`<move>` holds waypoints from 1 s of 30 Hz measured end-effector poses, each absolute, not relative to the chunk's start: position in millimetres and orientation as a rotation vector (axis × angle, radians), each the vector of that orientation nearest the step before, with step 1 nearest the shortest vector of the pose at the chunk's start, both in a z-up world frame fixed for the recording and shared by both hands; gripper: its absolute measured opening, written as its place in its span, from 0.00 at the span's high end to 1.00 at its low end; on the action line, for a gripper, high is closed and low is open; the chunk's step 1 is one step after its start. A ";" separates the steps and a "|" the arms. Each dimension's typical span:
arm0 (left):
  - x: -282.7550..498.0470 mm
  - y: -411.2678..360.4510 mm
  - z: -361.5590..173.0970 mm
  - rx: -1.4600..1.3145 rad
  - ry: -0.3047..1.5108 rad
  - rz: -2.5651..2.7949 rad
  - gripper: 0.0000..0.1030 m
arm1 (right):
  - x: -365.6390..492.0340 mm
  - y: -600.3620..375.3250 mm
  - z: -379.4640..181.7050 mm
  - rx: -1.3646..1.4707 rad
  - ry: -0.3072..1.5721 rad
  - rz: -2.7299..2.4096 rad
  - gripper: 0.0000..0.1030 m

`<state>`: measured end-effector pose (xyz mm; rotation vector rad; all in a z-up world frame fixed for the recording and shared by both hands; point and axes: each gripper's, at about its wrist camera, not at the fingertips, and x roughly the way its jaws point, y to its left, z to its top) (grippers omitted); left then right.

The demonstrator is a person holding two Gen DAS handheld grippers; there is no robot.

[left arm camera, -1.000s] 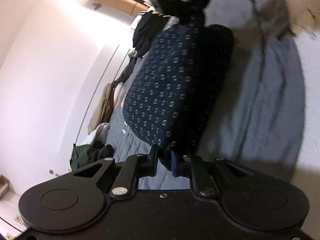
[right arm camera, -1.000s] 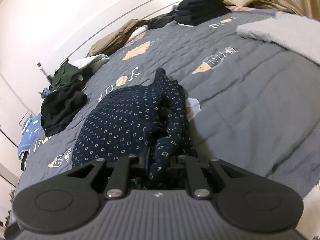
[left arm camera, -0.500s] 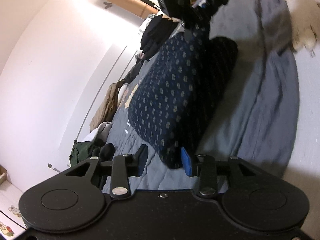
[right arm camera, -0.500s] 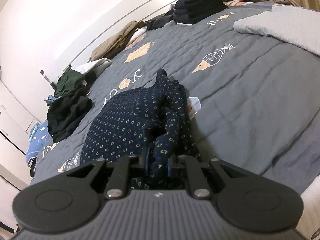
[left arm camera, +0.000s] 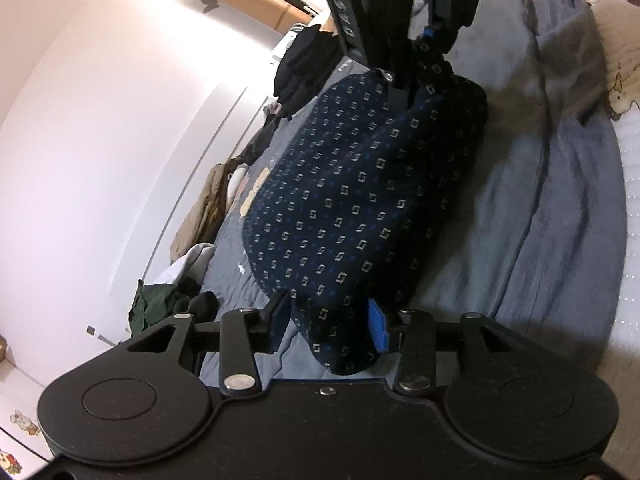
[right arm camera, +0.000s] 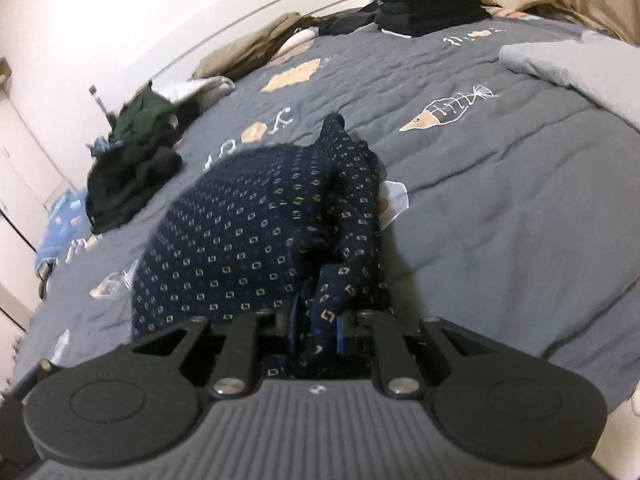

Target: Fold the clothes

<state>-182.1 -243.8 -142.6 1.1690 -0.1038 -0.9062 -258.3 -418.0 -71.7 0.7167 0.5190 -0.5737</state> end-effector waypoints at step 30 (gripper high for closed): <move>-136.3 -230.8 -97.6 1.041 0.221 -1.121 0.77 | -253.5 -461.9 -46.7 0.644 0.688 -0.337 0.78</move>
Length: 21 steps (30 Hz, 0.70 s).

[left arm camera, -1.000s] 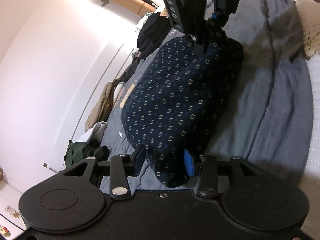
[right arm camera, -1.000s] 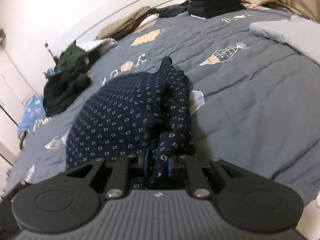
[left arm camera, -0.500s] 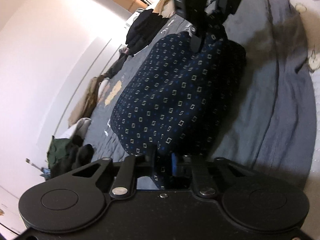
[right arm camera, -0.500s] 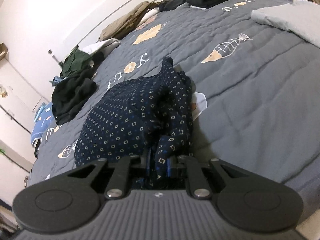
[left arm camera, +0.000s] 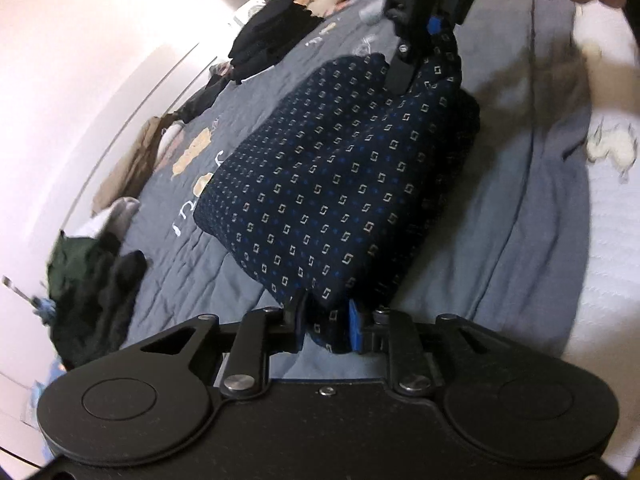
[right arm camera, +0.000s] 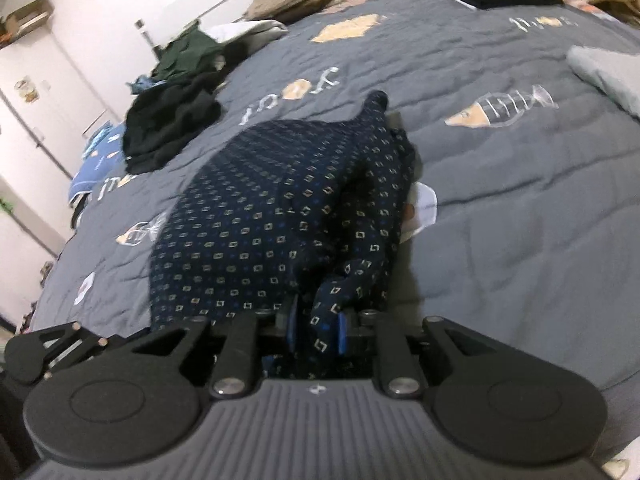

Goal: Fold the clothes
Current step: 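Lower the held sweater onto the bed with the right gripper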

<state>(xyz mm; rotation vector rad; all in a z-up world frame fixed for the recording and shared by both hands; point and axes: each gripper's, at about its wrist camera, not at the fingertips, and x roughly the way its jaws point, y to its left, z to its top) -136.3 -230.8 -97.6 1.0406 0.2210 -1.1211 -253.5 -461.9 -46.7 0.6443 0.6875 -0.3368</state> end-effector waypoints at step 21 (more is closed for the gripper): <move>-66.5 -208.3 -32.9 0.399 0.485 -1.187 0.43 | -167.1 -559.2 -25.8 0.643 0.669 -0.294 0.50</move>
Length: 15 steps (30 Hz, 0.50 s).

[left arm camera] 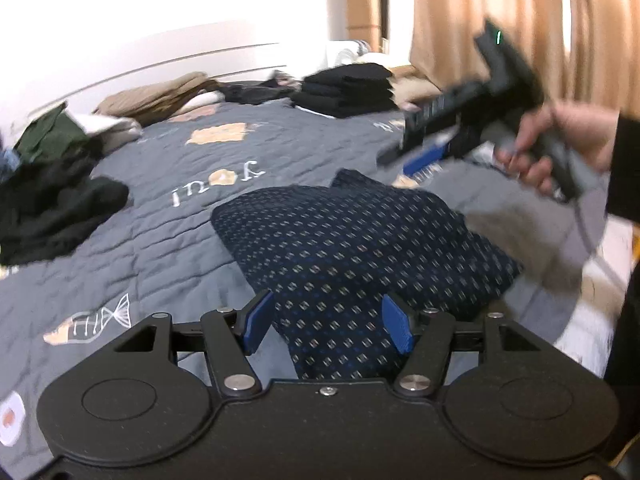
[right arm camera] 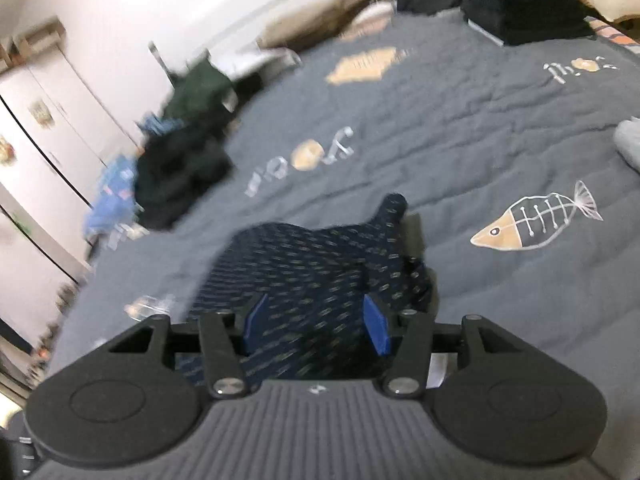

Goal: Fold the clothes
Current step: 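Lower the held sweater onto the bed with the right gripper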

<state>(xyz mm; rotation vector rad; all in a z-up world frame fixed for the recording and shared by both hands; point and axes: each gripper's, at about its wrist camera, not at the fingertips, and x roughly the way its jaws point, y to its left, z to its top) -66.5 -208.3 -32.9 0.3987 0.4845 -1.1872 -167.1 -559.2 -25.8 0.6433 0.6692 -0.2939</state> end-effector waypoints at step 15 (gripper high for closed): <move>-22.8 -218.7 -45.3 0.215 0.605 -1.084 0.43 | -110.2 -592.6 -79.4 0.768 0.736 -0.126 0.48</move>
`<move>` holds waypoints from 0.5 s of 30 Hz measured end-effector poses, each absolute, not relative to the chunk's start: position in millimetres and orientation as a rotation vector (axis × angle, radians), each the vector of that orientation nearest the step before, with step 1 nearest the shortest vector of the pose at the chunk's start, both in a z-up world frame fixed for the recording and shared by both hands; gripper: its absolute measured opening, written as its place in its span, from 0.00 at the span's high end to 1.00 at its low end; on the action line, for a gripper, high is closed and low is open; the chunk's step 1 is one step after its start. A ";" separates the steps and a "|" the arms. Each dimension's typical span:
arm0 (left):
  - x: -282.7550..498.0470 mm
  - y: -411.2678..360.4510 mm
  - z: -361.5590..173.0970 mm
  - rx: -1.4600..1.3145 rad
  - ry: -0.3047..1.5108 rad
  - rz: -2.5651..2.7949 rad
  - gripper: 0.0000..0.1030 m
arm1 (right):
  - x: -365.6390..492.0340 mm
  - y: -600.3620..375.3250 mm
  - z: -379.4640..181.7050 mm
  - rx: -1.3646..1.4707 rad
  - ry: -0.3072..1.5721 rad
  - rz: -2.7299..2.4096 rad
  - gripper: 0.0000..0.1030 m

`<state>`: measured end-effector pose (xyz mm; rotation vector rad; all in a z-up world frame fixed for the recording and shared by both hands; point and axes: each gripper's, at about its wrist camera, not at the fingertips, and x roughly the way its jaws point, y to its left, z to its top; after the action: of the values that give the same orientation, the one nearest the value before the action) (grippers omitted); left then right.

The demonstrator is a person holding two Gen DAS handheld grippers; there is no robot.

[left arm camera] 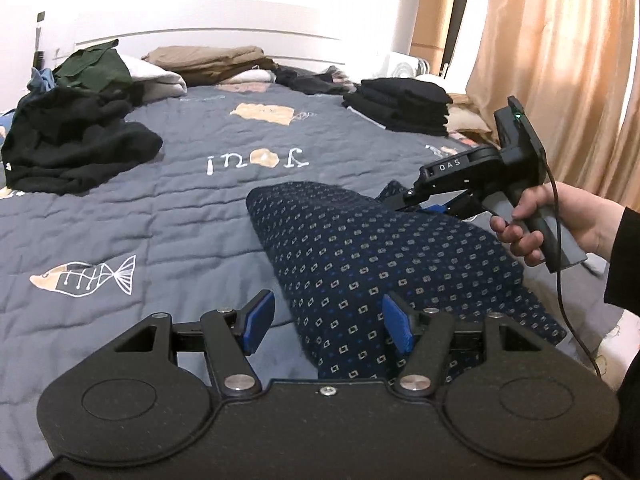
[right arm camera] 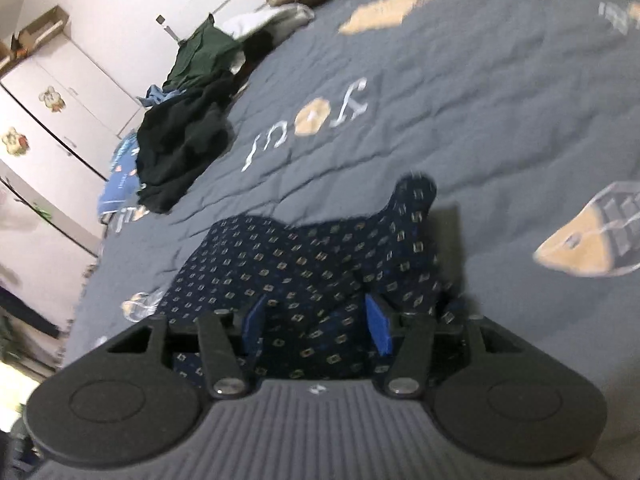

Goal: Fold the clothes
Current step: 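Lower the held sweater onto the bed with the right gripper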

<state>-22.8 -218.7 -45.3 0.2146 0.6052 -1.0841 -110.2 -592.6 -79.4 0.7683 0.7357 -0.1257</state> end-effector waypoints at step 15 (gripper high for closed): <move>-27.5 -217.0 -44.8 0.211 0.614 -1.088 0.42 | -132.9 -577.5 -26.9 0.641 0.452 -0.136 0.93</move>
<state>-27.5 -217.0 -44.8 0.2106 0.6140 -1.0882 -132.9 -577.5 -26.9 0.6409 0.4518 -0.1361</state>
